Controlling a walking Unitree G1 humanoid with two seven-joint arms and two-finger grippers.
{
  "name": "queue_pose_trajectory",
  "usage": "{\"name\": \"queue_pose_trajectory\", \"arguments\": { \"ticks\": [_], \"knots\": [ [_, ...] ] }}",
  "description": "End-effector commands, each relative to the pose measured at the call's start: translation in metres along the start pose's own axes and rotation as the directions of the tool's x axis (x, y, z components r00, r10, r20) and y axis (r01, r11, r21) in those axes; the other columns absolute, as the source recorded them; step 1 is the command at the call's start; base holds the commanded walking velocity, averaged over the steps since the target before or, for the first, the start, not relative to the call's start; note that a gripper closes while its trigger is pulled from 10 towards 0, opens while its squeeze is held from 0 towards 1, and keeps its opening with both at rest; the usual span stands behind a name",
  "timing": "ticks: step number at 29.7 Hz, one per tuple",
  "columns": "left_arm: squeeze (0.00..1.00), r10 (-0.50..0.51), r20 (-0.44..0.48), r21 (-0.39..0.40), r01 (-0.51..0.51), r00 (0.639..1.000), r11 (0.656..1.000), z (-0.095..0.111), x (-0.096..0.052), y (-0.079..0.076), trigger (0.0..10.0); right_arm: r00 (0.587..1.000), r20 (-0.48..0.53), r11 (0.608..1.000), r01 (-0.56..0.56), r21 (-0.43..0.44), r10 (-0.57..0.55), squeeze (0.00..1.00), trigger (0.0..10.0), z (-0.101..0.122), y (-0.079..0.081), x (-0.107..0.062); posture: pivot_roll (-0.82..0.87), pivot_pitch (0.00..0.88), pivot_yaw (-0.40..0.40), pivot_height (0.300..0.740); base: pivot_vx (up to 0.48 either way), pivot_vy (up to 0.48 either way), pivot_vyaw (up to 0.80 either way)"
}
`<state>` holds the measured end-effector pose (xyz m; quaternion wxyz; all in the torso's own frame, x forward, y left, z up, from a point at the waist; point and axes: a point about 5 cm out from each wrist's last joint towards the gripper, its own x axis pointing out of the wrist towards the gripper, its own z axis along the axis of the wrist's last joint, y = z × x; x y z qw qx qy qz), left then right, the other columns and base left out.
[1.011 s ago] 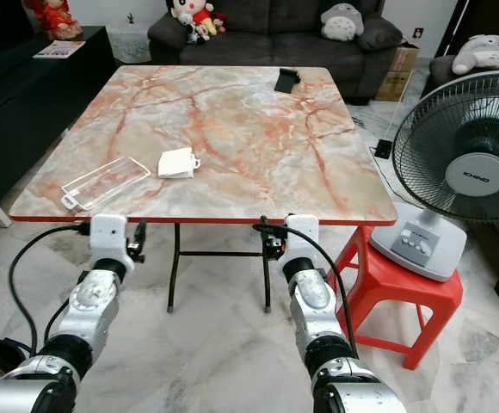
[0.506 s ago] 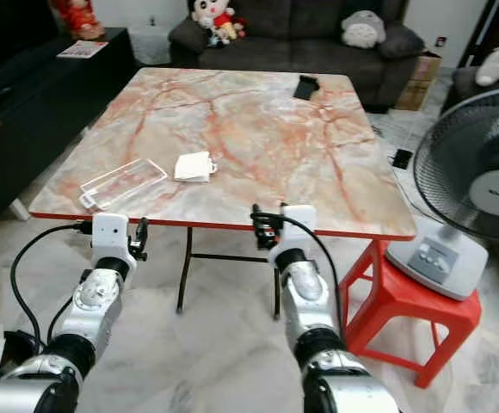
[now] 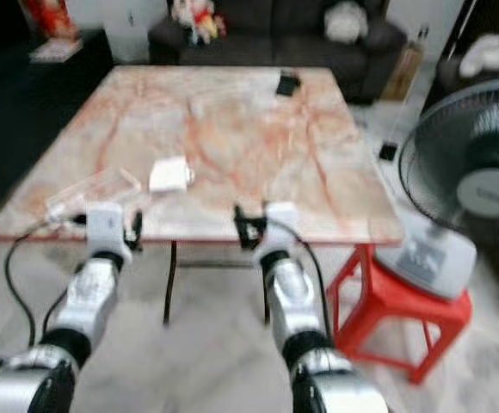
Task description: Picking trash to rubbish bin
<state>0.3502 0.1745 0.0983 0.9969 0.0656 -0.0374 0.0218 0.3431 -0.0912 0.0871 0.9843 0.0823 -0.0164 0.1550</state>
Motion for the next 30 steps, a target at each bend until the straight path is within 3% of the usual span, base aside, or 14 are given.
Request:
{"name": "queue_pose_trajectory", "arguments": {
  "ticks": [1,7,22,30],
  "knots": [
    [0.0,-0.015,0.014,-0.01,0.015,1.0,1.0,0.004,0.002,-0.008,10.0,1.0,0.015,1.0,0.019,-0.012,-0.018,0.0,10.0,0.005,-0.007,0.001,0.03,0.0,-0.003,0.74,0.319,0.0,0.0],
    [0.0,-0.008,0.012,-0.016,0.008,1.0,1.0,0.005,0.003,-0.009,10.0,1.0,0.02,0.998,-0.006,-0.054,0.007,0.0,10.0,0.008,-0.004,0.003,0.04,0.0,-0.009,0.74,0.32,0.0,0.28],
    [0.0,0.01,0.018,-0.015,-0.01,1.0,1.0,0.007,0.005,-0.005,10.0,1.0,0.011,0.999,-0.021,-0.049,0.021,0.0,10.0,0.008,0.004,0.006,0.07,0.0,-0.013,0.74,0.318,0.0,0.05],
    [0.0,0.023,0.028,-0.013,-0.023,0.999,1.0,0.01,0.006,-0.002,10.0,1.0,0.011,0.999,-0.024,-0.022,0.024,0.0,10.0,0.006,0.007,0.006,0.08,0.0,-0.017,0.74,0.319,0.0,0.59]
  ]
}}
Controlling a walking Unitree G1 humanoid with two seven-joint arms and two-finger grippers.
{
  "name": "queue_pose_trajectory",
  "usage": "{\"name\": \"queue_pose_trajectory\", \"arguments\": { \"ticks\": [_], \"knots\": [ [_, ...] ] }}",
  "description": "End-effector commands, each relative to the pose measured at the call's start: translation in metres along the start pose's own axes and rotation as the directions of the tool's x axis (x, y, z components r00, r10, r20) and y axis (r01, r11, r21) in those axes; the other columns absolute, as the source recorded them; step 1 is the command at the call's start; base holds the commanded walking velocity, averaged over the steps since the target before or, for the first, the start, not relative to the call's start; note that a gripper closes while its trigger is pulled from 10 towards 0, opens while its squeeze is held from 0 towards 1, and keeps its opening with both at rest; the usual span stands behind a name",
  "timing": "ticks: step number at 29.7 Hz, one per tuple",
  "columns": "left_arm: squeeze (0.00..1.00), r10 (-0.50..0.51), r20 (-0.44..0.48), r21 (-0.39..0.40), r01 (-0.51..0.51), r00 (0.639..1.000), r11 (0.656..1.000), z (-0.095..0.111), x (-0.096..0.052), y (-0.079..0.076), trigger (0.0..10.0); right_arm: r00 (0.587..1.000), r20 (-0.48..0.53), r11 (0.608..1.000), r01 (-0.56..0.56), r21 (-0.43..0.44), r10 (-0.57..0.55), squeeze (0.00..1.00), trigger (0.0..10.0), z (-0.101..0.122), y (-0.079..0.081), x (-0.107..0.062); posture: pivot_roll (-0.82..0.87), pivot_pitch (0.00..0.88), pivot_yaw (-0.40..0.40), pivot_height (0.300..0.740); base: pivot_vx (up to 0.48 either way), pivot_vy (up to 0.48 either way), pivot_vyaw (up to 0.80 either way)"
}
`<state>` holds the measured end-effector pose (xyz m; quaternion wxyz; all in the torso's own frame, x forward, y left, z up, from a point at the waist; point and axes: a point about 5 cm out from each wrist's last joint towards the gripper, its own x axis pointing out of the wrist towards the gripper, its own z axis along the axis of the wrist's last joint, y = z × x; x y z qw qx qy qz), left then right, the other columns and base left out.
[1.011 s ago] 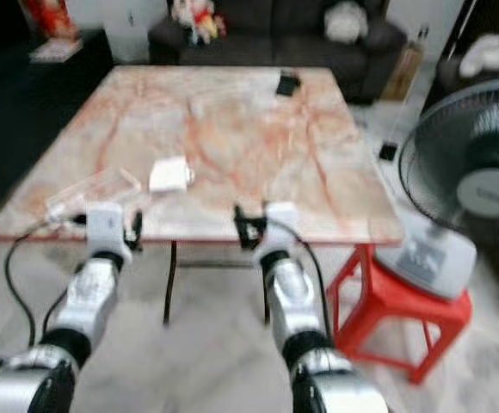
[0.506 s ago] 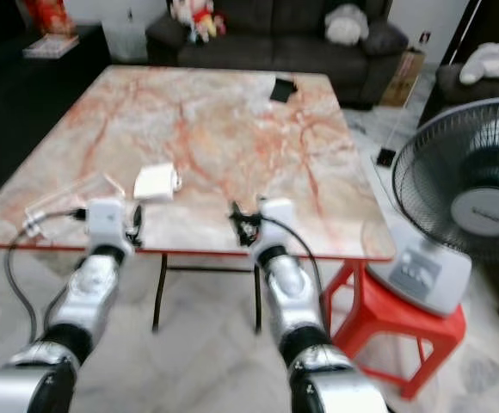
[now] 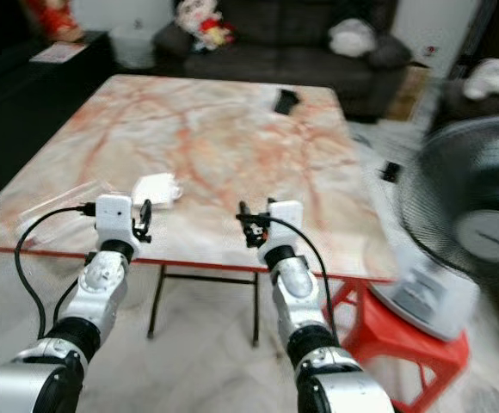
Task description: Picking trash to rubbish bin
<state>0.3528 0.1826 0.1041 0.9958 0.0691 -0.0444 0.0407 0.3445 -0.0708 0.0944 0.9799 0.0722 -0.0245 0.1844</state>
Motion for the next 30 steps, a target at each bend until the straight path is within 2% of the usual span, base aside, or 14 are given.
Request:
{"name": "queue_pose_trajectory", "arguments": {
  "ticks": [1,26,30],
  "knots": [
    [0.0,-0.015,0.016,-0.021,0.015,1.0,1.0,0.0052,0.0023,-0.0104,10.0,0.999,0.002,0.999,0.039,0.003,-0.039,0.0,10.0,0.0015,-0.0131,-0.0026,0.08,0.0,-0.017,0.74,0.322,0.0,0.0],
    [0.0,-0.036,0.024,-0.017,0.036,0.999,0.999,0.0032,-0.0021,-0.0154,10.0,1.0,-0.002,1.0,0.012,0.012,-0.012,0.0,10.0,0.0007,-0.0079,-0.0019,0.08,0.0,-0.021,0.74,0.318,0.0,0.0],
    [0.0,-0.047,0.019,-0.015,0.048,0.999,0.999,0.0002,-0.005,-0.0181,10.0,1.0,0.016,1.0,0.009,0.002,-0.009,0.0,10.0,0.0015,-0.0074,-0.0033,0.06,0.0,-0.018,0.74,0.318,0.0,-0.53]
  ]
}}
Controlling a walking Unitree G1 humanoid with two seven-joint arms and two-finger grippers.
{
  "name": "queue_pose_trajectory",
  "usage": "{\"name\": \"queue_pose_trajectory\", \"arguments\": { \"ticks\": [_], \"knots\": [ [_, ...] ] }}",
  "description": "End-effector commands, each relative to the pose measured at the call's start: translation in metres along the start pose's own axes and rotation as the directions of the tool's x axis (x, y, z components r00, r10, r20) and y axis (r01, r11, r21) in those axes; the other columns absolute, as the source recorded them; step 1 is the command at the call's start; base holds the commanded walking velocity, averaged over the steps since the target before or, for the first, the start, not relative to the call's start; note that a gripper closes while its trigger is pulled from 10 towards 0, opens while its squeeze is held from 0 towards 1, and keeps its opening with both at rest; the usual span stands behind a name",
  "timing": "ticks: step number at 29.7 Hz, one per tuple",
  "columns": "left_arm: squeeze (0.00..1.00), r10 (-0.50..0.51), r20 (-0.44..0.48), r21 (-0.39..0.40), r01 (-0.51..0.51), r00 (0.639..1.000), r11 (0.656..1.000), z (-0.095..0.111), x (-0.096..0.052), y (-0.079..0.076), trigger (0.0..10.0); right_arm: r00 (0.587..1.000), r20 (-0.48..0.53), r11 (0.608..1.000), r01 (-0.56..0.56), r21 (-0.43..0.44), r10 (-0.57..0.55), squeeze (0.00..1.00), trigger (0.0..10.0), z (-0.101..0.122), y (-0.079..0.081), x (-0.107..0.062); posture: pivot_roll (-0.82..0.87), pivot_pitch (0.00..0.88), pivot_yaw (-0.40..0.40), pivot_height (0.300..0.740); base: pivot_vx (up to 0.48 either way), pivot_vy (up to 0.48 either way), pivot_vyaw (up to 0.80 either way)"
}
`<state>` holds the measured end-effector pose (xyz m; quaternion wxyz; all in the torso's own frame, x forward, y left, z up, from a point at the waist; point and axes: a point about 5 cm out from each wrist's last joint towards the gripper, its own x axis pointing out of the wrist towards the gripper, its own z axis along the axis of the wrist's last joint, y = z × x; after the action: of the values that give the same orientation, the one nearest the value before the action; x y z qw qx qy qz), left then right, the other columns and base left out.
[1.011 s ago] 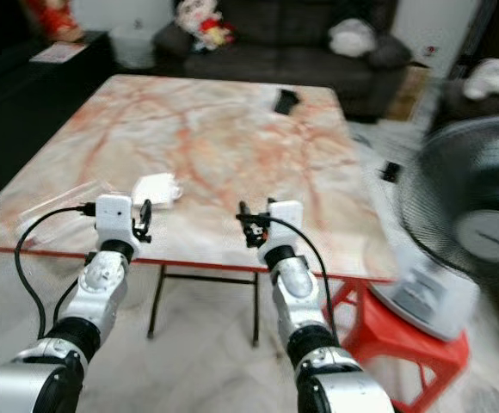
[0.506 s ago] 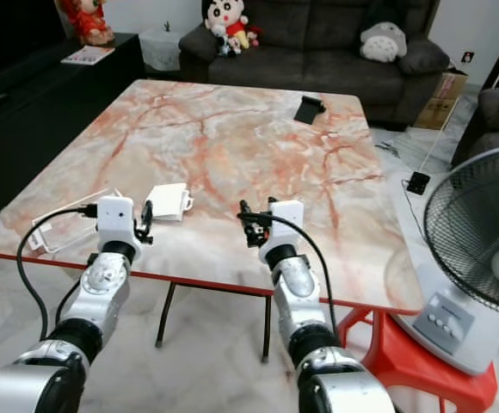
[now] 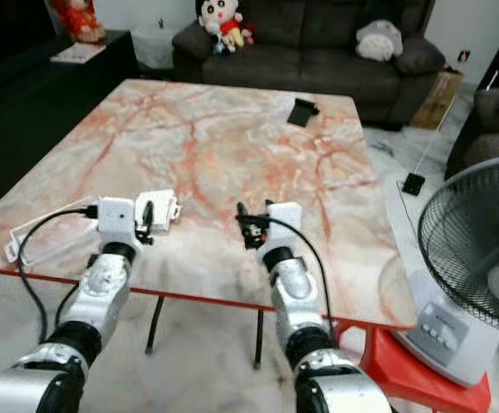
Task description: Picking trash to rubbish bin
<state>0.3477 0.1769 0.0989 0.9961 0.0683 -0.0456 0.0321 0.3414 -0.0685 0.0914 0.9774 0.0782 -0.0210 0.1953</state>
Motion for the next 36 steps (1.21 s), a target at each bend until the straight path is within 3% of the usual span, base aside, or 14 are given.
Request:
{"name": "queue_pose_trajectory", "arguments": {
  "ticks": [1,11,19,22,36],
  "knots": [
    [0.0,-0.031,0.015,-0.014,0.032,0.999,0.999,0.0039,0.0011,-0.0125,10.0,0.999,0.021,0.999,0.031,-0.01,-0.03,0.0,10.0,0.0045,-0.0103,-0.0015,0.06,0.0,-0.017,0.74,0.319,0.0,0.0],
    [0.0,-0.052,0.015,-0.011,0.052,0.999,0.999,0.0056,0.0024,-0.018,10.0,0.999,0.011,0.999,0.044,-0.011,-0.044,0.0,10.0,0.0023,-0.0137,-0.0041,0.05,0.0,-0.014,0.74,0.318,0.0,0.0],
    [0.0,-0.037,0.025,-0.017,0.038,0.999,0.999,0.0081,0.0032,-0.0167,10.0,1.0,0.013,0.997,0.02,-0.08,-0.019,0.0,10.0,0.0031,-0.0118,-0.0047,0.05,0.0,-0.019,0.74,0.319,0.0,0.3],
    [0.0,-0.035,0.023,-0.018,0.035,0.999,0.999,0.0076,0.0028,-0.0167,10.0,1.0,0.002,0.998,0.03,-0.048,-0.03,0.0,10.0,0.0009,-0.0126,-0.0053,0.05,0.0,-0.023,0.74,0.319,0.0,0.44],
    [0.0,-0.036,0.022,-0.017,0.037,0.999,0.999,0.0084,0.0032,-0.0181,10.0,0.999,-0.017,0.997,0.041,-0.072,-0.042,0.0,10.0,-0.0019,-0.0164,-0.008,0.05,0.0,-0.022,0.74,0.318,0.0,0.0]
  ]
}}
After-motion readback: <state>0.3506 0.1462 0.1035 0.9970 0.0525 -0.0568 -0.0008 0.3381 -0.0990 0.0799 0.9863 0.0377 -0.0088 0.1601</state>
